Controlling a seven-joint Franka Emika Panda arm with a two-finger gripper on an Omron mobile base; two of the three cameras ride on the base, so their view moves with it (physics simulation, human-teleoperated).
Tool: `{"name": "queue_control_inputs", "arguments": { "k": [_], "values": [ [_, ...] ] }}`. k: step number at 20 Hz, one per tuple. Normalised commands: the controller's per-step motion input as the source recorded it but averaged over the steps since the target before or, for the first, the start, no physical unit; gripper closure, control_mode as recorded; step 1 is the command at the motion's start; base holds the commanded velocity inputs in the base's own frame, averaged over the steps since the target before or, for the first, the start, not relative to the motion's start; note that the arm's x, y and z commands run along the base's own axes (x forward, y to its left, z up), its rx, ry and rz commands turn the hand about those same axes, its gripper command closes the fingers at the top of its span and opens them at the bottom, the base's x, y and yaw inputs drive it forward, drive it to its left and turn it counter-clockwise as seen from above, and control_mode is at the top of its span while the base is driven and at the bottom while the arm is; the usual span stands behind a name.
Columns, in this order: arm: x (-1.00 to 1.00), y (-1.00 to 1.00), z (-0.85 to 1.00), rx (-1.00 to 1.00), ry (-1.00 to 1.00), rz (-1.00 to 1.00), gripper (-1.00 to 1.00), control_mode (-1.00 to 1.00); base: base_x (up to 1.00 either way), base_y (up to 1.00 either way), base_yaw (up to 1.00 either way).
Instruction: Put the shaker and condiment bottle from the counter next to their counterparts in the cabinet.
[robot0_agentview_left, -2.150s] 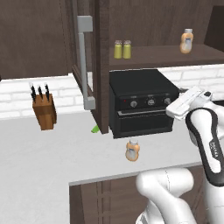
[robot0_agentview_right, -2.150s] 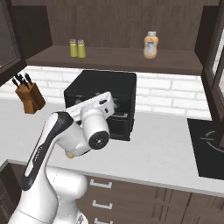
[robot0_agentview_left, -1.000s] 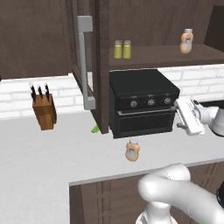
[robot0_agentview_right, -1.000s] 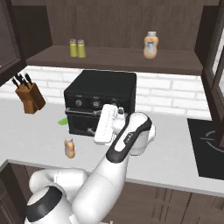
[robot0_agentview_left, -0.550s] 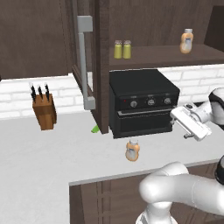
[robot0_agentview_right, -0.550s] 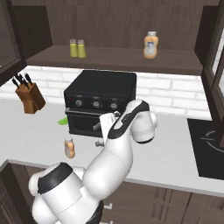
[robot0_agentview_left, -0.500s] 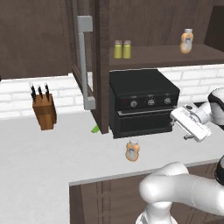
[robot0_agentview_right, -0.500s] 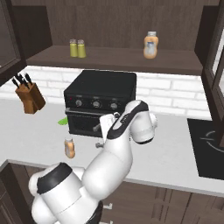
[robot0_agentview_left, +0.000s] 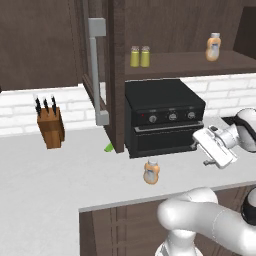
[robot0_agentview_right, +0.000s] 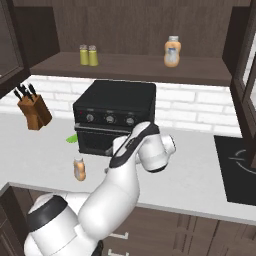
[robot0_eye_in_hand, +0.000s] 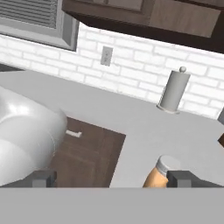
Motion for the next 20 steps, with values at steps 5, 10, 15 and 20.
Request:
{"name": "queue_control_inputs", "arguments": {
  "k": [5, 10, 15, 20],
  "values": [
    [0.44, 0.29, -0.7, -0.01, 0.0, -0.27, -1.0, -1.0, 0.0, 0.0, 0.0],
    [0.6, 0.21, -0.61, -0.03, 0.01, -0.23, -1.0, -1.0, 0.0, 0.0, 0.0],
    [0.1, 0.0, 0.0, 0.0, 0.02, -0.01, -1.0, -1.0, 0.0, 0.0, 0.0],
    [0.37, -0.08, -0.07, 0.0, 0.02, 0.0, -1.0, -1.0, 0.0, 0.0, 0.0]
  ]
}}
